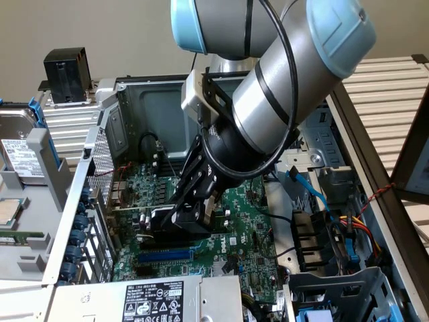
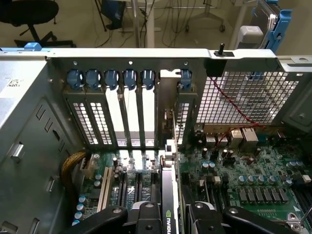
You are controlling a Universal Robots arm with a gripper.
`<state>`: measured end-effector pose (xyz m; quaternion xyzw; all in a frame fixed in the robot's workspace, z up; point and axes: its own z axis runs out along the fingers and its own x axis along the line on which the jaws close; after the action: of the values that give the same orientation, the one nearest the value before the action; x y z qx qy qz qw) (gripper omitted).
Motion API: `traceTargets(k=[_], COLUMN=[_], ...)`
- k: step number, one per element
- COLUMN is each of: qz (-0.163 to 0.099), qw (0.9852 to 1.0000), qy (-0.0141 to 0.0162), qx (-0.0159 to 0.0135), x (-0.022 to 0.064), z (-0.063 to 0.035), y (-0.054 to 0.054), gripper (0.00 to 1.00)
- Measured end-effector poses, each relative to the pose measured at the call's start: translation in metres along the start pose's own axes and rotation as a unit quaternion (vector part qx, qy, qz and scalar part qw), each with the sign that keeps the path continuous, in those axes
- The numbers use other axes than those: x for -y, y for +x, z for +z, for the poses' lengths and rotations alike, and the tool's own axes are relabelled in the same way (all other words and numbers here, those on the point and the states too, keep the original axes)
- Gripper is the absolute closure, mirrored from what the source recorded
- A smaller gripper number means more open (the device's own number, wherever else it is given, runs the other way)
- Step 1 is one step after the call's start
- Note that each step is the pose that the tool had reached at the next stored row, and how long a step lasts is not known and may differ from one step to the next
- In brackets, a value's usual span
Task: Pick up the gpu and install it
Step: 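Insert the gpu into the slot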
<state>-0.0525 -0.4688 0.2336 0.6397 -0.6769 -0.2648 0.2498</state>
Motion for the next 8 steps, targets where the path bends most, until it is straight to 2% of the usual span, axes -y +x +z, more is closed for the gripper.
traceTargets(k=[8], qz=[0.000], qw=[1.0000], qy=[-0.0002], qx=[0.0000], x=[-0.0002], z=[0.0002], y=[0.0000], gripper=[0.73])
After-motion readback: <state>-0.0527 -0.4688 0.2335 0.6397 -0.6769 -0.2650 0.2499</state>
